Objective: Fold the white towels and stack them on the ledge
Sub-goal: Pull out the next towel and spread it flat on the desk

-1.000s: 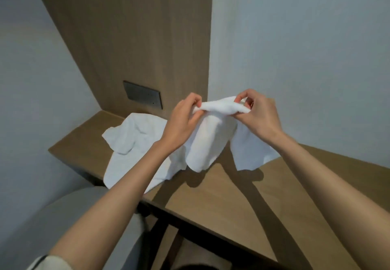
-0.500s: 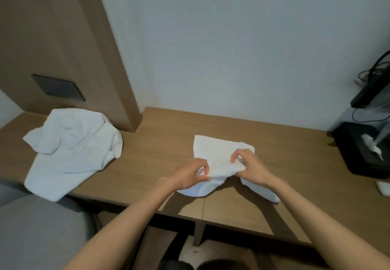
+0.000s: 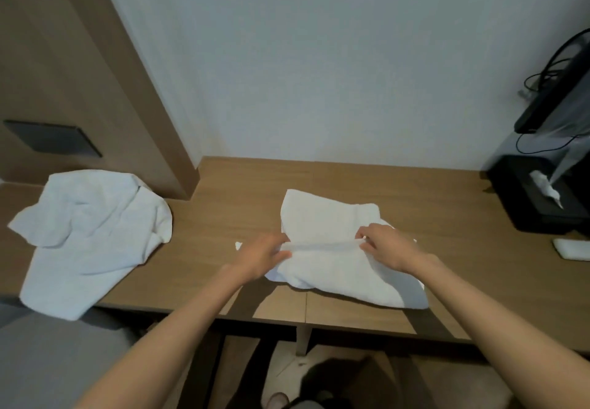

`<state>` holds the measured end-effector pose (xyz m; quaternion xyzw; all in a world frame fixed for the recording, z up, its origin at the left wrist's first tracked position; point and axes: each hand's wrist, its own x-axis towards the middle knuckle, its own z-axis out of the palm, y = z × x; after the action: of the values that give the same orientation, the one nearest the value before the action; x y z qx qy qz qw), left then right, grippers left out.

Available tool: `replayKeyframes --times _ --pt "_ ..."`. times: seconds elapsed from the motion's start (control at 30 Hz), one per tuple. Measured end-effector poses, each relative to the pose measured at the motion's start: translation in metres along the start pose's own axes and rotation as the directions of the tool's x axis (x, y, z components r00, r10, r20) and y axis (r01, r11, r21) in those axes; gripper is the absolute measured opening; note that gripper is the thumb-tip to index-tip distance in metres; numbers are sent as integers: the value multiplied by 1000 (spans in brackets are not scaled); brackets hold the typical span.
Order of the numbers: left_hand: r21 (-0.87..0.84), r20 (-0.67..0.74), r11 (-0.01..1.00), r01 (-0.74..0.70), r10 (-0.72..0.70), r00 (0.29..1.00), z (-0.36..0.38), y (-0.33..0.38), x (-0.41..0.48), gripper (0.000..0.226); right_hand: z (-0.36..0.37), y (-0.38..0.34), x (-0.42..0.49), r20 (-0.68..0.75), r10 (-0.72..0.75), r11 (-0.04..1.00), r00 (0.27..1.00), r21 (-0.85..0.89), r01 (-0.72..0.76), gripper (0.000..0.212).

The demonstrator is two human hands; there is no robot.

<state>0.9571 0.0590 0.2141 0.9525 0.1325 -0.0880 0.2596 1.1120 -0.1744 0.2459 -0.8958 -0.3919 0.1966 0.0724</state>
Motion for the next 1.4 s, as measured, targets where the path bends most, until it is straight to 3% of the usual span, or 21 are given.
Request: replayKeyframes --times 0.13,0.27,0.47,0.57,0.67,0.73,0.8,0.87,0.93,1.0,1.1,1.2,1.3,1.4 --pt "66 -224 993 -99 112 968 -62 14 3 30 -34 -18 3 -368 33 996 929 88 0 16" --pt "247 -405 946 -210 297 865 -122 27 2 25 -95 -47 10 -678 22 977 734 172 129 19" --pt "297 -687 930 -215 364 629 -200 41 0 24 -162 -69 7 -887 -92 977 452 6 212 12" --pt "267 -722 955 -125 285 630 -212 38 0 27 -166 -75 9 -916 -64 982 396 13 188 12" --pt "249 -726 968 17 175 665 -206 25 -1 26 -154 -74 14 -911 28 985 412 95 144 14" --pt "195 -746 979 53 113 657 -200 13 -4 24 -144 -70 18 -865 131 976 485 199 92 17" --pt "-12 -755 1000 -13 -1 655 -194 9 -9 21 -136 -64 20 -793 191 975 578 222 -17 18" --pt "-179 -722 977 -118 -49 690 -189 17 -9 15 -130 -65 20 -706 111 988 699 152 -3 25" --pt "-246 -669 943 -223 2 744 -183 37 -7 10 -126 -77 17 -564 -103 980 819 82 180 45" --pt "-245 -601 914 -323 118 790 -177 61 -3 12 -124 -94 18 -426 -235 934 873 149 325 54" --pt "-283 -530 869 -405 210 822 -170 84 4 10 -123 -109 22 -510 -208 870 835 293 396 17" --pt "-415 -528 819 -396 138 838 -166 78 9 8 -122 -96 20 -606 53 825 793 474 307 16" --pt "-376 -500 900 -221 3 866 -151 41 14 12 -118 -72 13 -601 347 723 720 660 202 17" --pt "-361 -461 932 36 -212 861 -122 -5 18 20 -109 -58 1 -670 357 774 651 603 195 29"
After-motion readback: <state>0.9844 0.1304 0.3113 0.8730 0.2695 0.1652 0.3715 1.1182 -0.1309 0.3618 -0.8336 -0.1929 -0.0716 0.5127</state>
